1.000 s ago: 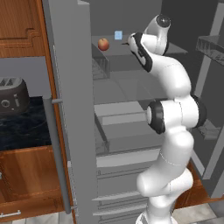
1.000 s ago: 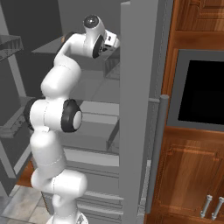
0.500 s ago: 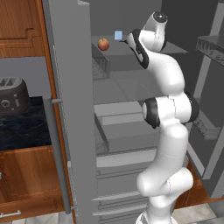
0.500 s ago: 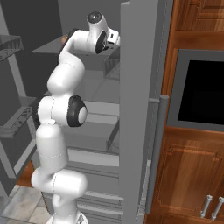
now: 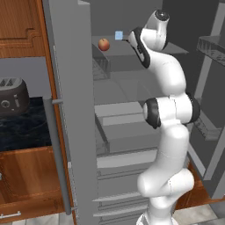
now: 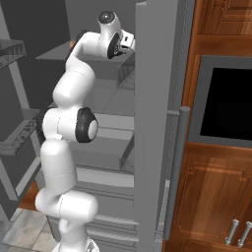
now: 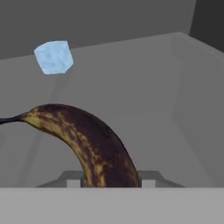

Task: Pick the peach and banana from the fridge and place them on the plate next to the blender to make a fruit smoothie.

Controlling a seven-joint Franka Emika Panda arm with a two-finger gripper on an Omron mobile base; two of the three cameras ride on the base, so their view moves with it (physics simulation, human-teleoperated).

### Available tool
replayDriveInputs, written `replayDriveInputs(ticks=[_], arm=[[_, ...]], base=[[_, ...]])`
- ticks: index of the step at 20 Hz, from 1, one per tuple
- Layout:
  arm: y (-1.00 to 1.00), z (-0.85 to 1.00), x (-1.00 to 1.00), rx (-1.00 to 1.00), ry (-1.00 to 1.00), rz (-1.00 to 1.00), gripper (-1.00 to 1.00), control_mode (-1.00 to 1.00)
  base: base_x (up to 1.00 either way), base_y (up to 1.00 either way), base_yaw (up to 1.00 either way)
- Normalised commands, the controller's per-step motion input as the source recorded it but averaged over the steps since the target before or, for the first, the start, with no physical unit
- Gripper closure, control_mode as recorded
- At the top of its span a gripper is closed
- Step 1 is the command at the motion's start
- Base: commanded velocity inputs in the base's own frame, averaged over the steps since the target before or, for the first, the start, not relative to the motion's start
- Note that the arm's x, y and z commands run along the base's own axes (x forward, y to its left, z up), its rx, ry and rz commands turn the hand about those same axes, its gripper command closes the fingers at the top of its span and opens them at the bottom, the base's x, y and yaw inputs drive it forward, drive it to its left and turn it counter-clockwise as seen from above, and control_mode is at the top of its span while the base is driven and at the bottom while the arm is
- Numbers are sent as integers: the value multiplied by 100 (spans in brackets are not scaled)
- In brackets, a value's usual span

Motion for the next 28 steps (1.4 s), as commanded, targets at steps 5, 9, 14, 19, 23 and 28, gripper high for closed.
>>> replayDriveInputs(ticks=[5, 9, 14, 19, 23, 28], arm=[[-3, -4, -61, 1, -7, 1, 100, -100], [0, -1, -95, 2, -17, 2, 100, -100], [0, -1, -100, 5, -29, 0, 100, -100], [0, 0, -100, 2, -10, 0, 100, -100], [0, 0, -100, 0, 0, 2, 100, -100], [4, -27, -100, -1, 13, 5, 100, -100]], base=[[0, 0, 0], [0, 0, 0], [0, 0, 0], [0, 0, 0], [0, 0, 0], [0, 0, 0]])
